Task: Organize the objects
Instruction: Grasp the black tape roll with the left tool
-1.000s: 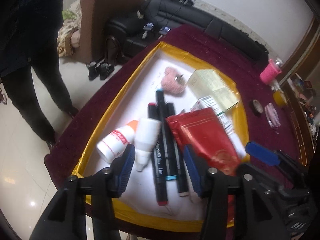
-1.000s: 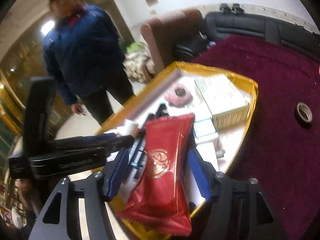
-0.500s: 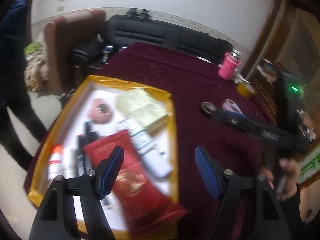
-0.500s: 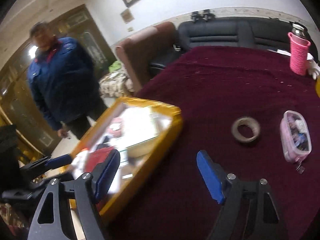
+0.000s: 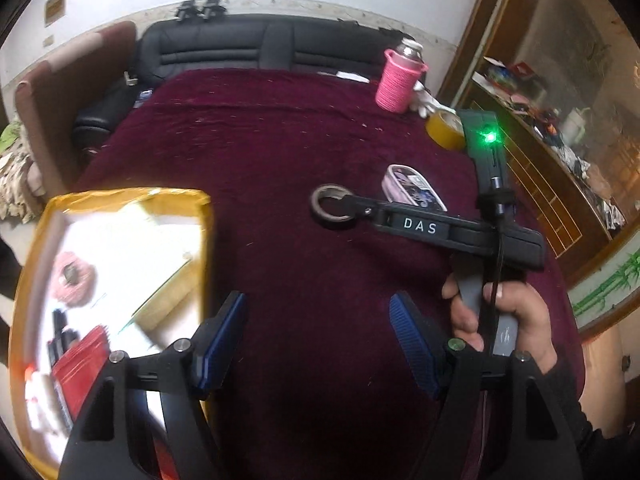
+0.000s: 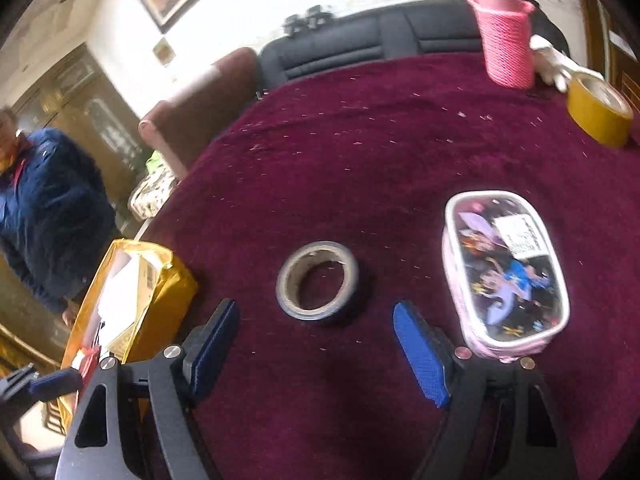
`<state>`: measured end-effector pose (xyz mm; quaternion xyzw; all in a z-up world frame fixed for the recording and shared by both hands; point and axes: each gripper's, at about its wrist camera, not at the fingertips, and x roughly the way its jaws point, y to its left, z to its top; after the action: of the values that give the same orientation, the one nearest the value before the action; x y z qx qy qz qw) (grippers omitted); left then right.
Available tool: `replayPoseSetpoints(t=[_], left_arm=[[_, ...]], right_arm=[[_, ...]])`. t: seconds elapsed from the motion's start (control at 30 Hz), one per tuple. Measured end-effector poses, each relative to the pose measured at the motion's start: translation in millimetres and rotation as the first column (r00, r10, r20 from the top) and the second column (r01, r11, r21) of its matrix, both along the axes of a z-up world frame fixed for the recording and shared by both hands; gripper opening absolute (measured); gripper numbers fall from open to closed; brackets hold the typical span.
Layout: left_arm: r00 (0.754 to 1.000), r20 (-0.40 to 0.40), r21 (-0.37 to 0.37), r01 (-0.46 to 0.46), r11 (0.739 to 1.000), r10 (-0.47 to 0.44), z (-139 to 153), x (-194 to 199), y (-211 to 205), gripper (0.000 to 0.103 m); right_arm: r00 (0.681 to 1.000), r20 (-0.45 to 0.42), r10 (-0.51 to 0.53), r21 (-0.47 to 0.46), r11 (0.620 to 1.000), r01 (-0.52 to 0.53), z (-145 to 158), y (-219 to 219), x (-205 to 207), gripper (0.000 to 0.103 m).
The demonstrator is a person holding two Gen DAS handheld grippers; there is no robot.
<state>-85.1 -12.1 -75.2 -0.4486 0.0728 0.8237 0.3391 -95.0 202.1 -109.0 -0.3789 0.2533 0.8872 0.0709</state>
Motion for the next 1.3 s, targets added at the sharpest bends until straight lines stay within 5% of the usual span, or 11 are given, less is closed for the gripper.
replayPoseSetpoints(t=[0.77,0.97,1.1,1.3], left_arm=[[0.989,0.089,-0.104,-0.107,0.989,0.116,-21,-48,39,0.072],[0.984,0.084,-0.173,-0.138,0.975,0.154,-26,-82,74,0.072],[0.979,0.103,-0.220,-0.149,0.964,0.175,-43,-111,98,0.072],[0.970,0.154,-0.289,-0.138,0.947,0.188,-74,-135,117,0.052]], right_arm=[[0.986,-0.053,-0.156,-0.032,0.987,0.155,11,49,31,0.084],[0.976,-0.142,-0.164,-0.052,0.986,0.158,29,65,49,0.084],[0.971,-0.063,-0.229,0.118,0.965,0.235,25,77,49,0.084],[0.979,0.009,-0.204,0.106,0.974,0.202,5,93,38,0.089]])
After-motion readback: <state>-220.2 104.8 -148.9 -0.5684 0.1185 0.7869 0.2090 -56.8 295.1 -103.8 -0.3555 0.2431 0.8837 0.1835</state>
